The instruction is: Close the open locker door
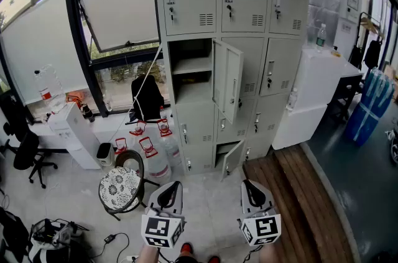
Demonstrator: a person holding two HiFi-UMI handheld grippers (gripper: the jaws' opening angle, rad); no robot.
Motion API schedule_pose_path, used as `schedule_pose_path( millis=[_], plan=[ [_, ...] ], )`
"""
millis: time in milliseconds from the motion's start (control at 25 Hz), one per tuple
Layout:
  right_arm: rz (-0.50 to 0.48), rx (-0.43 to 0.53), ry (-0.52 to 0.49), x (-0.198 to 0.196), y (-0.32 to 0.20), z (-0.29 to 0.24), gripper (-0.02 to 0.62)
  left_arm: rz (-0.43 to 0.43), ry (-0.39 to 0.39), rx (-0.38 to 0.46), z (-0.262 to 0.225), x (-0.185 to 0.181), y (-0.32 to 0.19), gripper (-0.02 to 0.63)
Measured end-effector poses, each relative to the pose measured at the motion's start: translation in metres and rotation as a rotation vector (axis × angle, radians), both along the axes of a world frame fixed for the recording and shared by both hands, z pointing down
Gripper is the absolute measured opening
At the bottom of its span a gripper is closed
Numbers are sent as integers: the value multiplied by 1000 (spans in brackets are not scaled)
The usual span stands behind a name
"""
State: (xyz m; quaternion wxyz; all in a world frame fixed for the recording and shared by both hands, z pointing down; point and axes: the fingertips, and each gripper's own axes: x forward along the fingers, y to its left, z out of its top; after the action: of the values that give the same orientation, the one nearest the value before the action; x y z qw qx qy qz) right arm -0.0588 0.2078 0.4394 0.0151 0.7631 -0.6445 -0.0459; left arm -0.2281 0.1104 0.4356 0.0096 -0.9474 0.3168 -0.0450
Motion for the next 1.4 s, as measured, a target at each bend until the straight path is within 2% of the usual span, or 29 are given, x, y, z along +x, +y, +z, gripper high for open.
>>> schedule_pose_path(
  millis=[440,760,1080,1400],
  plan=[
    [-5,8,-10,-1,8,1,23,8,-6,-8,3,3,8,21],
    [31,4,-8,17,24,3,23,50,-15,-11,9,24,19,21],
    [55,-14,-10,52,16,13,23,89,-16,-25,16,68,5,21],
    [44,-23,-15,111,-38,20,23,90,-25,-39,24,132,-47,21]
  ],
)
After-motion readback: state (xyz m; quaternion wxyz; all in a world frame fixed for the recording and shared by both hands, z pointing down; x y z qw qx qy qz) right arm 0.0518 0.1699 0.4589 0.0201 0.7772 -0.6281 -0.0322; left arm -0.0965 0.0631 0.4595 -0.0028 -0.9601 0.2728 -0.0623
